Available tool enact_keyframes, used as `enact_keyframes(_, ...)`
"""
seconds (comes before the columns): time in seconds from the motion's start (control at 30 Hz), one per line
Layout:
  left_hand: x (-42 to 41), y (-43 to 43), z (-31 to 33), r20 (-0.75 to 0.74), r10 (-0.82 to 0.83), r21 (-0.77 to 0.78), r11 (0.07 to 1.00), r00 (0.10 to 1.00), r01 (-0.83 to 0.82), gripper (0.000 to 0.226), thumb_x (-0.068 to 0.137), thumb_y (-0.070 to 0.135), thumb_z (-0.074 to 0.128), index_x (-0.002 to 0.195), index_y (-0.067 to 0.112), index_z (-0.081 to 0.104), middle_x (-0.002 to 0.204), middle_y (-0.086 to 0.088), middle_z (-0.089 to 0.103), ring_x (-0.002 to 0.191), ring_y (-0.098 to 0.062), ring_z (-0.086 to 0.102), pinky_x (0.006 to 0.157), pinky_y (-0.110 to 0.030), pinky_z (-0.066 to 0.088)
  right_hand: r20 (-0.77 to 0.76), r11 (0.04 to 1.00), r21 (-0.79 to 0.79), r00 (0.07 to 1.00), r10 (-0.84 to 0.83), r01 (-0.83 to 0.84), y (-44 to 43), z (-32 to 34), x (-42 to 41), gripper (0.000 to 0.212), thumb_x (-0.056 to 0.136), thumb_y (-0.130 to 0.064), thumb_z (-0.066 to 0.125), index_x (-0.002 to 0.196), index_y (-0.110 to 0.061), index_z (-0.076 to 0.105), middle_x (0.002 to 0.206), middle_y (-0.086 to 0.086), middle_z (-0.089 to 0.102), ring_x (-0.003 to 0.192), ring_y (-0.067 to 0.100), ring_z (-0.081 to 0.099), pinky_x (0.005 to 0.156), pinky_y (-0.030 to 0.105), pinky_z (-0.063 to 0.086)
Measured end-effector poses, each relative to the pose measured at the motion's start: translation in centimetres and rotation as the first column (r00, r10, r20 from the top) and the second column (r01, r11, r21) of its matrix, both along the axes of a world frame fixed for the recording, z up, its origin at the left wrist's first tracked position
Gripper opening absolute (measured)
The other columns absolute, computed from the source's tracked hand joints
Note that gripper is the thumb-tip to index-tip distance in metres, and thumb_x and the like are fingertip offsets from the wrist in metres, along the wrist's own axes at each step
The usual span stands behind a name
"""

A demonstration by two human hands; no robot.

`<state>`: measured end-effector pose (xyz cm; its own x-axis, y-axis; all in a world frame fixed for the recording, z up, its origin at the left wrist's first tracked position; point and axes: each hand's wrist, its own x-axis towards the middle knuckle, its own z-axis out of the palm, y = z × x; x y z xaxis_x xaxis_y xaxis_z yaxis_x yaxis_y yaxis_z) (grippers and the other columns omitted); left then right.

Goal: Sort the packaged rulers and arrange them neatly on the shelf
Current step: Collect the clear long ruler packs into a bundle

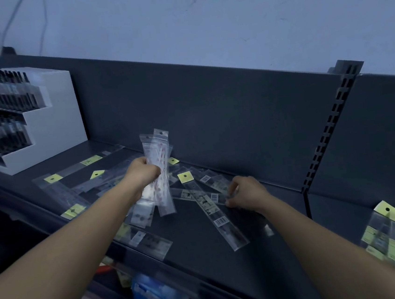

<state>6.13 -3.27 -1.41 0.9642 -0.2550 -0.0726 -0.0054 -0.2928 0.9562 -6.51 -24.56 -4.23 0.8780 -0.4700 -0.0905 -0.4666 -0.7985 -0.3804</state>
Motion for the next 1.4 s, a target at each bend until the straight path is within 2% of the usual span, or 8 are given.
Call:
enact_keyframes(0.13,0.0,0.0,-0.1,-0.030,-0.021,-0.016,1.000,0.999,0.020,0.021,0.085,-0.008,0.049,0.102,0.000,0.056,0.074,-0.007,0.051,0.060,-0.016,0.045,0.053,-0.024,0.035,-0.080,0.986,0.127,0.992,-0.100,0.109,0.2,0.8,-0.1,0.050,0.076,-0.022,0.079,0.117,-0.009,0.054,0.109,0.008,0.060,0.100,0.021,0.061,0.080,0.033,0.052)
enact_keyframes(0.27,-0.3,-0.3,-0.4,-0.054,-0.024,-0.034,0.999,0.998,0.023,0.025,0.084,-0.007,0.051,0.108,-0.002,0.058,0.080,-0.010,0.056,0.062,-0.018,0.048,0.056,-0.025,0.037,-0.035,0.945,0.285,0.987,-0.155,0.159,-0.4,0.3,-0.4,0.028,0.074,-0.012,0.080,0.094,-0.007,0.061,0.079,0.006,0.063,0.068,0.018,0.058,0.061,0.028,0.048)
enact_keyframes(0.5,-1.2,-1.4,-0.8,-0.090,-0.131,-0.085,0.989,0.987,0.123,0.038,0.086,-0.008,0.055,0.122,0.003,0.056,0.095,-0.013,0.066,0.073,-0.022,0.062,0.065,-0.031,0.053,0.239,0.952,0.279,0.951,-0.198,0.128,-0.4,0.4,0.0,0.009,0.079,-0.013,0.068,0.083,-0.015,0.059,0.081,-0.003,0.061,0.077,0.017,0.058,0.069,0.032,0.048)
enact_keyframes(0.7,-3.1,-3.1,-0.6,-0.130,-0.225,-0.191,0.961,0.966,0.198,0.039,0.088,-0.013,0.054,0.118,0.011,0.058,0.103,-0.015,0.067,0.088,-0.029,0.065,0.085,-0.047,0.054,0.293,0.607,0.790,0.921,-0.257,-0.083,2.5,2.2,1.0,0.021,0.087,-0.008,0.067,0.069,-0.014,0.058,0.064,0.001,0.055,0.060,0.014,0.048,0.056,0.026,0.038)
enact_keyframes(1.03,-4.7,-3.5,-0.5,-0.103,-0.377,-0.271,0.901,0.920,0.339,0.019,0.092,0.001,0.058,0.107,0.008,0.067,0.080,-0.004,0.071,0.077,-0.019,0.064,0.073,-0.029,0.056,0.258,0.379,0.919,0.894,-0.366,-0.110,5.1,2.7,2.0,0.014,0.088,-0.002,0.065,0.098,-0.008,0.058,0.093,0.014,0.068,0.064,0.018,0.066,0.050,0.027,0.051)
enact_keyframes(1.17,-3.3,0.1,0.3,-0.052,-0.429,0.129,0.893,0.902,0.432,0.018,0.089,0.012,0.067,0.104,0.020,0.063,0.074,0.004,0.061,0.063,-0.009,0.054,0.057,-0.022,0.043,0.235,0.406,0.911,0.902,-0.362,-0.075,5.4,2.0,2.2,0.061,0.084,0.002,0.068,0.138,-0.007,0.042,0.126,0.014,0.057,0.087,0.024,0.063,0.065,0.034,0.053)
enact_keyframes(1.3,-2.8,5.1,0.7,-0.243,-0.609,0.718,0.410,0.755,0.562,0.040,0.074,0.016,0.081,0.109,0.016,0.062,0.090,0.005,0.059,0.087,-0.016,0.055,0.074,-0.024,0.043,0.190,0.457,0.889,0.941,-0.280,-0.044,6.1,1.6,2.2,0.027,0.086,0.006,0.060,0.111,-0.003,0.065,0.092,0.014,0.069,0.071,0.023,0.064,0.060,0.031,0.051)
enact_keyframes(1.4,-2.5,6.7,-0.5,-0.243,-0.586,0.778,0.357,0.773,0.516,0.048,0.067,0.027,0.086,0.107,0.021,0.060,0.097,0.007,0.057,0.094,-0.016,0.054,0.082,-0.025,0.044,0.177,0.464,0.885,0.952,-0.251,-0.042,6.5,1.2,2.7,0.024,0.086,0.006,0.059,0.104,-0.007,0.067,0.084,0.010,0.069,0.069,0.022,0.065,0.059,0.029,0.051)
